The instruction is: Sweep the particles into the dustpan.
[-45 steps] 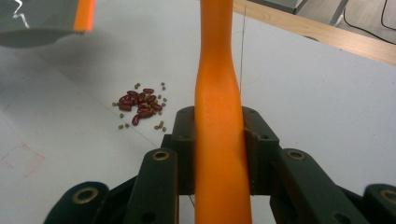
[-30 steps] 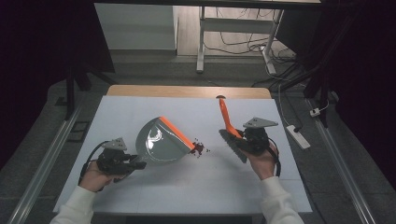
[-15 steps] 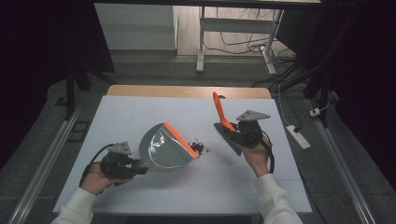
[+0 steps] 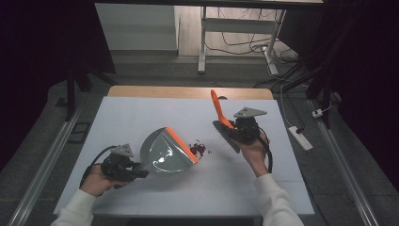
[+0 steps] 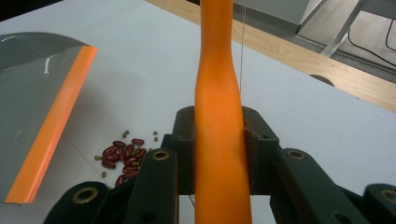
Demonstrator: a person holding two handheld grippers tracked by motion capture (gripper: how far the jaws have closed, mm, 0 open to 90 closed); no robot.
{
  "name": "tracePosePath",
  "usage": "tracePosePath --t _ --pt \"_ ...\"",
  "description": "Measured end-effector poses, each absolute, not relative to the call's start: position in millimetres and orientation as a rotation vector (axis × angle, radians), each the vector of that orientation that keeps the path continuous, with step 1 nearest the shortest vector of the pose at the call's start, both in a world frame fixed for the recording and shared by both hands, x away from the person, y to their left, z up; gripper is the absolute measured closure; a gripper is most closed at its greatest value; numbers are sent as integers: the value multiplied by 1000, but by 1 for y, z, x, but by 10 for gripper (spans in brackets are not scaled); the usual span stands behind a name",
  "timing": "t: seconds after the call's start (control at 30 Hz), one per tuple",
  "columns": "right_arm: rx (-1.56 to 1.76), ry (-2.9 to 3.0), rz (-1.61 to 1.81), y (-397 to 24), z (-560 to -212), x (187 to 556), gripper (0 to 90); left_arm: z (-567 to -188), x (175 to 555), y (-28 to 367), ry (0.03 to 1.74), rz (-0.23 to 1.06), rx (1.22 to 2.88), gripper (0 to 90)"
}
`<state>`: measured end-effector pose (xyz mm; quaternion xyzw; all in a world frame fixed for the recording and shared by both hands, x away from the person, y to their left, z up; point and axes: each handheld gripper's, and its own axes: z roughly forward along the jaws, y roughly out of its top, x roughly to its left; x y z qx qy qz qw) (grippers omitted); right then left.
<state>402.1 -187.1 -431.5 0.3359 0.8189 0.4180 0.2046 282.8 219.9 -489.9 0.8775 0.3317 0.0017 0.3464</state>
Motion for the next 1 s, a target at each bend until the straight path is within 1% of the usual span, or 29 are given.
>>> tracePosePath --t 0.3,0.43,1.0 --pt "944 2286 1146 -187 -434 404 700 -493 284 219 873 -19 2296 619" --pt "942 2304 1125 -184 -438 406 700 -497 287 218 909 -29 2309 619" --pt "915 2366 1074 -165 -453 414 700 -501 287 210 885 -54 2350 620"
